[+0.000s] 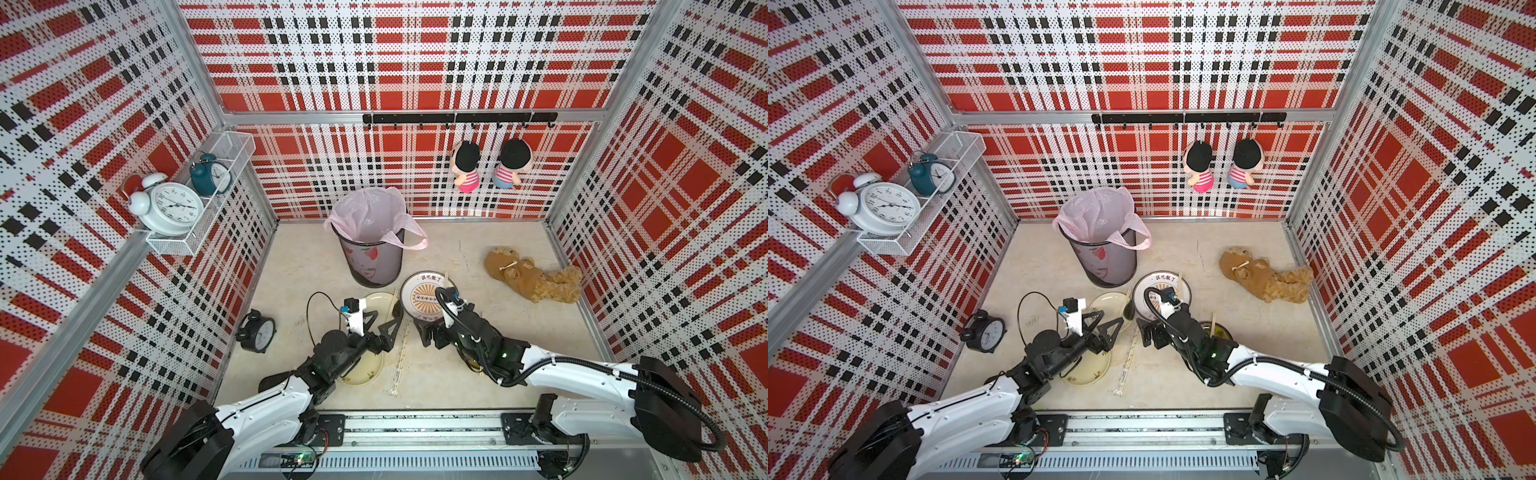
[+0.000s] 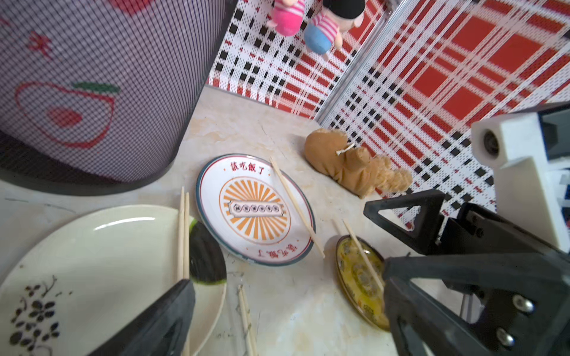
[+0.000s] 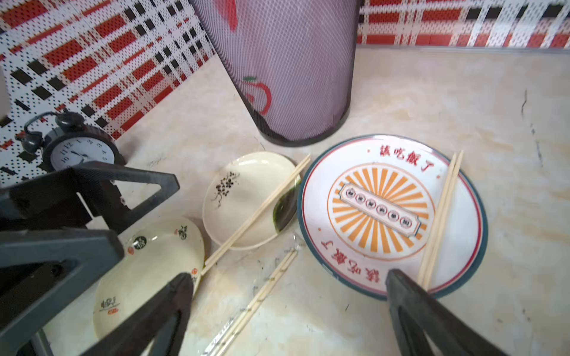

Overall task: Remove the packaging of disposable chopsticks
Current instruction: Adjust the disposable chopsticks at the plate, then pick up the disposable chopsticks from the center of the board.

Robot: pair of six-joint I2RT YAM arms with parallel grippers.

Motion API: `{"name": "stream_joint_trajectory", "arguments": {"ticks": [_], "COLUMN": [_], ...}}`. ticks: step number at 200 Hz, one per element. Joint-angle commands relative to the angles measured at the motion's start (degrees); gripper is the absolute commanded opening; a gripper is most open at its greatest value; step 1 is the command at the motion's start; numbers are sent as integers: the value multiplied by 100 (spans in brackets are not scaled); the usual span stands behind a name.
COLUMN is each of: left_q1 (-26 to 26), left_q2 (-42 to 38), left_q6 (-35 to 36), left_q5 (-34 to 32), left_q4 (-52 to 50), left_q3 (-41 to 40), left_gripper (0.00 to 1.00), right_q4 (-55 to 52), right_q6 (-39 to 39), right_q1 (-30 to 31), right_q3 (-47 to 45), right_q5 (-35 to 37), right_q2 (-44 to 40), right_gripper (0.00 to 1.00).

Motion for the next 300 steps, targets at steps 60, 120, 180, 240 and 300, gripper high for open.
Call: {"name": "stream_joint_trajectory", "arguments": {"ticks": [60,120,180,240,300], "left_q1": [-260,91,-244,-242,-267], "left_q2": [-272,-788,-615,-483,-304], "left_q6": [-188,-246,-135,-48,-21], "left_q5": [-871,-566,-998,-1191,-1095], "left_q4": [-430,-504,-487,-539,-531], "left_q3": [-282,-522,-419,-346,-299], "left_gripper": [98,98,99,98,98], "right_q4": [485,92,-212,-216,-416], "right_q6": [1009,1281,1412,1432,1453], "right_q1": [1190,1591,1721,1710,1451], "right_q3": [55,851,1248,886,451], "right_q5": [785,1449,1541,1507,1514], "right_q2": [1419,2693,3333,3231,2702], "right_gripper": [100,92,70,51,45]}}
